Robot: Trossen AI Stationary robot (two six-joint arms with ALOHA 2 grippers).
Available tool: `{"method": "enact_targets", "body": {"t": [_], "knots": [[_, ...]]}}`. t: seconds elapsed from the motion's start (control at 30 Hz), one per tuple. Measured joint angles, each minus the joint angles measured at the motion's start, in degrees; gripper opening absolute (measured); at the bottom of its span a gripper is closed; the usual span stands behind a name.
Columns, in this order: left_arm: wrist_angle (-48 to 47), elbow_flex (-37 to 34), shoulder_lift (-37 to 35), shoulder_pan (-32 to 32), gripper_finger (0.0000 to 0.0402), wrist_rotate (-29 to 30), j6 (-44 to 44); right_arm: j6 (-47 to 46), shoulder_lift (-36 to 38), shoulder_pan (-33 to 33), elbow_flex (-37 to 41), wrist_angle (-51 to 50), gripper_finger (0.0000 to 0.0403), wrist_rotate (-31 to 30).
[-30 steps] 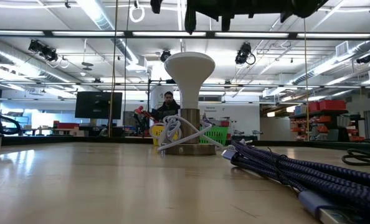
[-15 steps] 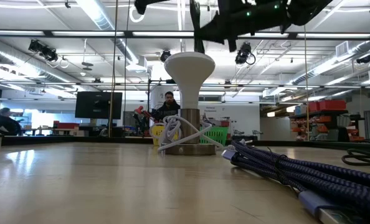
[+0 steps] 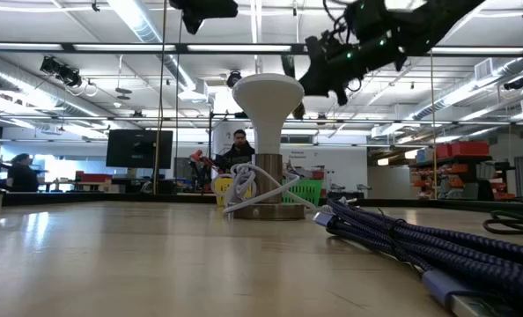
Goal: Pick & Place USB Port
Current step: Put the green charger cable into the green bin
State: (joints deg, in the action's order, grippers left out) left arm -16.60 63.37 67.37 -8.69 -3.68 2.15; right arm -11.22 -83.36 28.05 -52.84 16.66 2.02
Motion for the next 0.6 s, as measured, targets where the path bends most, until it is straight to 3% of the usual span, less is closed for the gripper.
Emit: {"method": "enact_targets", "body": {"t": [0.6], "knots": [[0.0,0.0,0.0,2.6,0.0064,1.2,-0.1,-3.5,-19.8,7.1,0.0,11.7,0.0010,7.5]]}}
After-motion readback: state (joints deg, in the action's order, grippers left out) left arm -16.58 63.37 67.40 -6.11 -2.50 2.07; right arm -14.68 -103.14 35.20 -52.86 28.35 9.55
